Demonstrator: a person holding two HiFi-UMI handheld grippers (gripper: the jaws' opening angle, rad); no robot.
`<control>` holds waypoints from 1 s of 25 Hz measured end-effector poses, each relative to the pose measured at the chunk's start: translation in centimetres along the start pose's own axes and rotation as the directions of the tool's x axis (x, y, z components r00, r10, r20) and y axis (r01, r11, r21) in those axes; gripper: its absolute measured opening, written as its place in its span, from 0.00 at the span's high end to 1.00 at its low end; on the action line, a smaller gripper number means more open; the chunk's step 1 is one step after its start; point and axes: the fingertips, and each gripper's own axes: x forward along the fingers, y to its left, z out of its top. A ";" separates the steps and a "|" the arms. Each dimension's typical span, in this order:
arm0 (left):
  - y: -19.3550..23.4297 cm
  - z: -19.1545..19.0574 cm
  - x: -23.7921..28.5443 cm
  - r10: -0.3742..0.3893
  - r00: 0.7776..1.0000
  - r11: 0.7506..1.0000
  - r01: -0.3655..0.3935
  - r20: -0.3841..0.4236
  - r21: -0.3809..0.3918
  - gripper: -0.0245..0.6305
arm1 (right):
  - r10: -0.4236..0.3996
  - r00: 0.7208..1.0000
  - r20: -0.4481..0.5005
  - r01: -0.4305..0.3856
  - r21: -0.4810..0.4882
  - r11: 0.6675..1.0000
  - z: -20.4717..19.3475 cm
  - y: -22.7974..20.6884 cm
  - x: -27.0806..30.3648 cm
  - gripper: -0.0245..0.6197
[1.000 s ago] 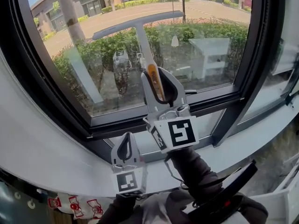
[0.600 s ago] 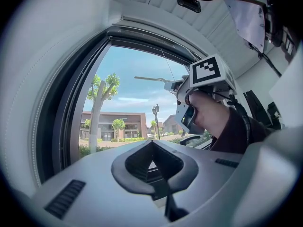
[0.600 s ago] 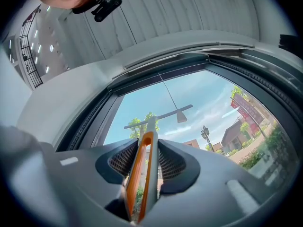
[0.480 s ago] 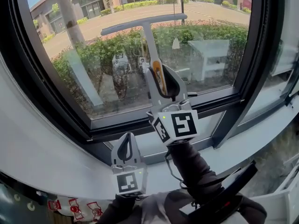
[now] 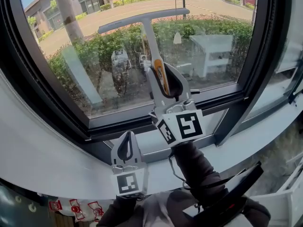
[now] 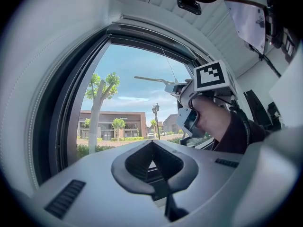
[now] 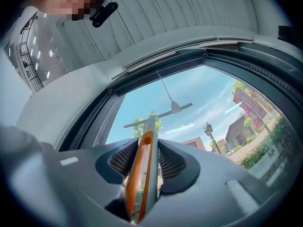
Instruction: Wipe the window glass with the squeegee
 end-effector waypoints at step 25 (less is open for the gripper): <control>-1.6 -1.1 -0.2 -0.056 0.998 0.998 0.057 -0.036 0.020 0.96 | -0.018 0.997 -0.069 0.021 0.053 0.998 -3.8 0.0 -3.9 0.76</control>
